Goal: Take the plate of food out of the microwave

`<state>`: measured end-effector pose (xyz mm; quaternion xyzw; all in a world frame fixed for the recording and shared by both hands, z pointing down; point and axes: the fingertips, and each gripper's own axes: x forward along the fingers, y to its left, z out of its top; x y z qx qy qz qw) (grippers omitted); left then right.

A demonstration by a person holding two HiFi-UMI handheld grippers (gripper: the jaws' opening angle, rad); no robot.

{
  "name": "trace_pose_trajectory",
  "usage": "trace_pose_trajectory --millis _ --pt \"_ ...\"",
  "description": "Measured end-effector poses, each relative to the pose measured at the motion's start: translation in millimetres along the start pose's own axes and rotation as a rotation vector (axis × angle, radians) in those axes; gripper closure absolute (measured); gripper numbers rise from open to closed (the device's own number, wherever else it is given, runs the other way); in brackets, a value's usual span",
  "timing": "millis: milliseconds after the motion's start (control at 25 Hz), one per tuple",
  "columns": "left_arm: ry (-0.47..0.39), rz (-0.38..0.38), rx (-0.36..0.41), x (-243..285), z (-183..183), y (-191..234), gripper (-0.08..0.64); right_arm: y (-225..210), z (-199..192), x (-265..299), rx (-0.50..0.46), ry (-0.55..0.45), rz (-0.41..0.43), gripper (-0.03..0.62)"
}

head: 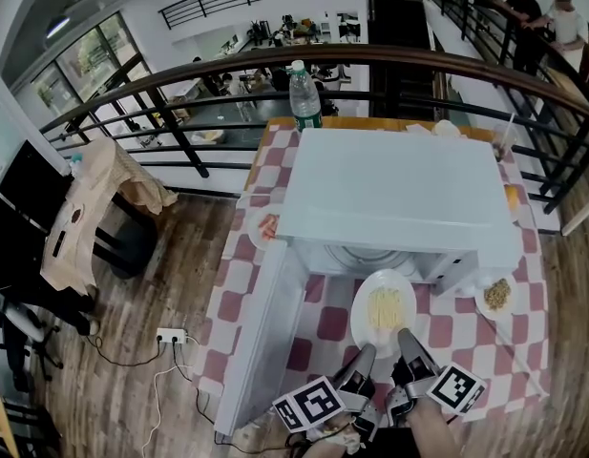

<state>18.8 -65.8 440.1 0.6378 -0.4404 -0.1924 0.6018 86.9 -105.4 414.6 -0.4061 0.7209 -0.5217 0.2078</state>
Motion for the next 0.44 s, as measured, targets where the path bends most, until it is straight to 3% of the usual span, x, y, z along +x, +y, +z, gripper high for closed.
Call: trace_pose_trajectory --millis 160,320,440 --pt "0.0 0.0 0.002 1.6 0.5 -0.1 0.506 -0.8 1.6 0.8 -0.003 -0.002 -0.001 0.571" --pt "0.001 0.001 0.004 4.9 0.8 -0.7 0.506 -15.7 0.3 -5.0 0.042 -0.001 -0.083 0.571" --pt "0.002 0.002 0.004 6.9 1.7 -1.6 0.506 -5.3 5.4 1.5 0.007 -0.002 -0.022 0.571"
